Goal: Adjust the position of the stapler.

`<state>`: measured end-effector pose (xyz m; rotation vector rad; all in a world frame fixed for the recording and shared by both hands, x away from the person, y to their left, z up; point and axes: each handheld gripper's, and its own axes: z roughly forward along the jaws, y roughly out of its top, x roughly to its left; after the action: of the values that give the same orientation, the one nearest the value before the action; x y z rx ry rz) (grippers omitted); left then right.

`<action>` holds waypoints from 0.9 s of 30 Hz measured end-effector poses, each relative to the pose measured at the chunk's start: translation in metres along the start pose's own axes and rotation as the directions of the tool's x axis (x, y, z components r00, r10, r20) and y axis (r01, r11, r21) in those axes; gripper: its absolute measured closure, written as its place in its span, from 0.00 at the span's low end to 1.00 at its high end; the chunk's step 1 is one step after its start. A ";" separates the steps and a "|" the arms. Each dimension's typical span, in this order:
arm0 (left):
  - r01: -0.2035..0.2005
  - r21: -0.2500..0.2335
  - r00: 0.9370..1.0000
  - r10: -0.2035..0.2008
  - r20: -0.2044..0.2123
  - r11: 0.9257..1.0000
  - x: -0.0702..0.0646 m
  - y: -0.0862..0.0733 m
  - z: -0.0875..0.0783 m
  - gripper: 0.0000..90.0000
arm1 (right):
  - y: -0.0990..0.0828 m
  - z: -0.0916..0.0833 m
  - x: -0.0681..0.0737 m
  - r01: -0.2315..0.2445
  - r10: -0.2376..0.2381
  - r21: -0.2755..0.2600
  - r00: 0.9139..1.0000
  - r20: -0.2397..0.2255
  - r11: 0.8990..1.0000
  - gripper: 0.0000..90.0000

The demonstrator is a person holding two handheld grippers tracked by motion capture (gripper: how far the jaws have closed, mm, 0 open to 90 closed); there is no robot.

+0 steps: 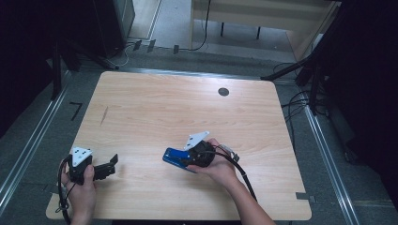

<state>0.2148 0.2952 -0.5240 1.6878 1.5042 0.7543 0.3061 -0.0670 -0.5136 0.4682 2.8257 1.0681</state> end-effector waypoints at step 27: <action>-0.069 -0.002 0.985 0.068 0.156 0.998 -0.067 0.008 0.008 0.32 | -0.024 -0.067 0.002 -0.096 0.132 -0.291 0.985 0.108 0.952 0.59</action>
<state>0.2160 0.2273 -0.5187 1.7661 1.3458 0.6394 0.2860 -0.1253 -0.4789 0.6506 2.5065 1.3871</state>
